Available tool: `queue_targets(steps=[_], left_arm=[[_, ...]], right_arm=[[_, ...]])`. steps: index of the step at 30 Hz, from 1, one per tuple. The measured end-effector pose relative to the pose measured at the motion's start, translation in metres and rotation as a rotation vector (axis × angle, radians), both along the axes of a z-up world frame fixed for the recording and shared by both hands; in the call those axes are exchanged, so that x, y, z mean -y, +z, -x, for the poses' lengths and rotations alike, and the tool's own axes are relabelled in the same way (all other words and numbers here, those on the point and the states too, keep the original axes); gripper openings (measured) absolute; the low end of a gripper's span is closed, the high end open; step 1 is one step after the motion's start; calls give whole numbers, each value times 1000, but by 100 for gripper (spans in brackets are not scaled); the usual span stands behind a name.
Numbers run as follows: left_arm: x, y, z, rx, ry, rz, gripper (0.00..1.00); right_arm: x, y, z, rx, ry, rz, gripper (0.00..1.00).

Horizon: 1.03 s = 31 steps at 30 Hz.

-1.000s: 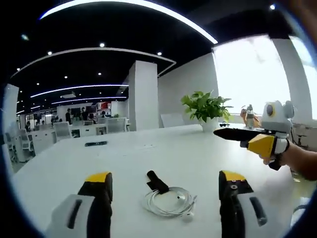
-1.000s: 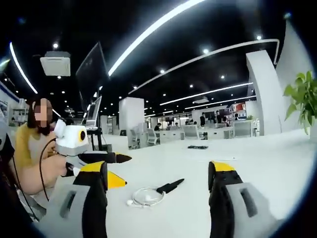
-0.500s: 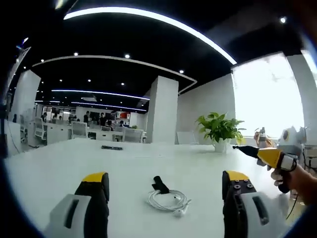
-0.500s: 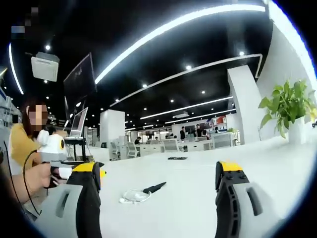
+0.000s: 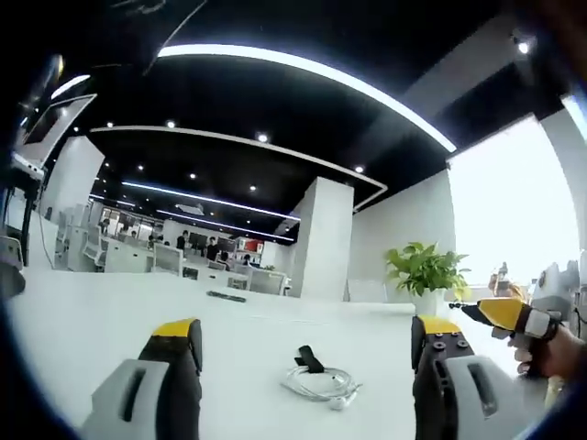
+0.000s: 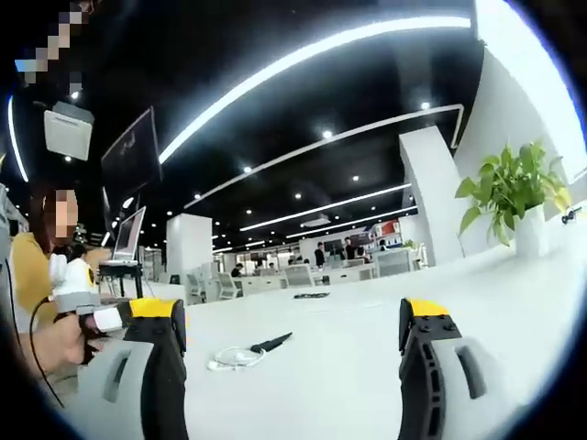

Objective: Peel open the Velcro strap on the desktop, arrange the wired earphones neatly onto it, and close the Velcro strap to secure them.

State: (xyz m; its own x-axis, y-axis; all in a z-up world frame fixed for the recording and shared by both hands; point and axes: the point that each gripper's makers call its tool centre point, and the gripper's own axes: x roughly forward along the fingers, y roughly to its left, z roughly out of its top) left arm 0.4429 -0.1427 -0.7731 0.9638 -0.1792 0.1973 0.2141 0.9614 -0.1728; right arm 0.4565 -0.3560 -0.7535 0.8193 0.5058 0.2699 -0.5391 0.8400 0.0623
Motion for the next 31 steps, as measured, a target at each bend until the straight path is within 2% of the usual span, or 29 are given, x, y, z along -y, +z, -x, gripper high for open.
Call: queue_targets(steps=[3, 9, 26, 31], left_arm=[[6, 1, 1, 17, -15, -25, 96], [11, -2, 0, 4, -30, -37, 96], [18, -8, -1, -17, -53, -86, 96], [21, -8, 0, -16, -64, -98, 96]], right_arm=[[4, 2, -2, 8, -20, -8, 97], [9, 2, -2, 5, -29, -22, 97], [-2, -4, -3, -2, -9, 25, 97], [-1, -3, -3, -6, -8, 15, 97]])
